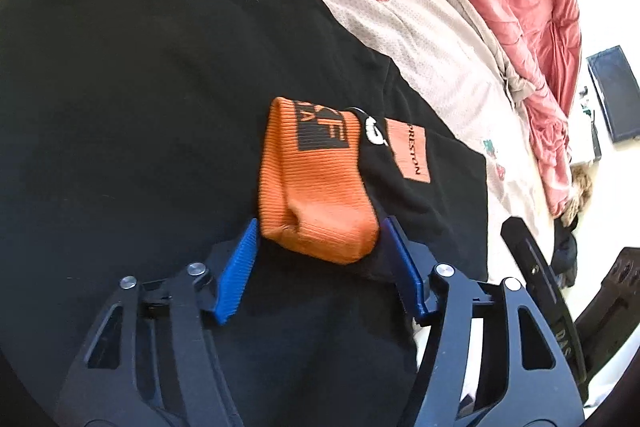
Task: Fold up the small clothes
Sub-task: 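Grasp the folded orange cuff on the shirt with the left gripper, then drag the cuff toward the hem with the left gripper and release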
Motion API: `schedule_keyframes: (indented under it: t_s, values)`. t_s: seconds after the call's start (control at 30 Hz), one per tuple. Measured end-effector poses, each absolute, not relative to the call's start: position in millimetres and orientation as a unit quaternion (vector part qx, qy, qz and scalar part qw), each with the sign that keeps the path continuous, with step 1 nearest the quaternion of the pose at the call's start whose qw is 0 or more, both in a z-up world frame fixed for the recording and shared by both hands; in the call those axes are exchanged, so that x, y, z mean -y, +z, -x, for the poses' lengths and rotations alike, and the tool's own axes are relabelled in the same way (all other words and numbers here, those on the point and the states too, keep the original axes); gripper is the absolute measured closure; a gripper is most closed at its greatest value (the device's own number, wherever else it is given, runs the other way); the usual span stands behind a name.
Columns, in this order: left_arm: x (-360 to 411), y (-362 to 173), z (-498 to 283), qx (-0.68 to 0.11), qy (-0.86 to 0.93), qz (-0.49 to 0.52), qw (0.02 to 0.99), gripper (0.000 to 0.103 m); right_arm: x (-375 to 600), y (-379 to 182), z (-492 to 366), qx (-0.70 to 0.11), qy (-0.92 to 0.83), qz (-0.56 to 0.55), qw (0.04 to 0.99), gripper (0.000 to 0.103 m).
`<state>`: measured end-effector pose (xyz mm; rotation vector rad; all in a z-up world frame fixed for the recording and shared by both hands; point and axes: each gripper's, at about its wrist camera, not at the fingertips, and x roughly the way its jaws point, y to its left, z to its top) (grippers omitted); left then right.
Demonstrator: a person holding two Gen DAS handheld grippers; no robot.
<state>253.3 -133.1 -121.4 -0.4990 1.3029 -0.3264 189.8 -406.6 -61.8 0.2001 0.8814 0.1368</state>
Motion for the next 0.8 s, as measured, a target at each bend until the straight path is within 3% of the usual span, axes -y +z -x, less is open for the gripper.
schedule_keyframes:
  t_s: [0.07, 0.1, 0.13, 0.47, 0.63, 0.8]
  values:
    - [135.5, -122.0, -255.3, -0.597, -0.148, 0.232, 0.754, 0.063, 406.4, -61.5, -190.3, -0.426, 0.065, -0.097, 0.897, 0.031]
    - [136.9, -122.1, -256.6, -0.596, -0.150, 0.237, 0.753, 0.083, 406.7, -61.4, -190.2, -0.425, 0.065, -0.096, 0.898, 0.031]
    - [137.8, -122.1, -257.8, -0.594, -0.153, 0.242, 0.752, 0.093, 406.9, -61.4, -189.9, -0.424, 0.065, -0.096, 0.898, 0.031]
    - [121.1, -67.2, -258.6, -0.524, -0.157, 0.192, 0.815, 0.097, 399.4, -57.4, -191.1, -0.420, 0.080, -0.096, 0.899, 0.031]
    - [75.0, -23.3, -253.4, -0.467, -0.113, 0.146, 0.865, 0.097, 380.1, -58.0, -190.6, -0.420, 0.103, -0.086, 0.898, 0.031]
    - [16.9, -14.3, -247.0, -0.441, -0.056, 0.127, 0.887, 0.097, 348.0, -64.4, -188.5, -0.427, 0.136, -0.064, 0.892, 0.031]
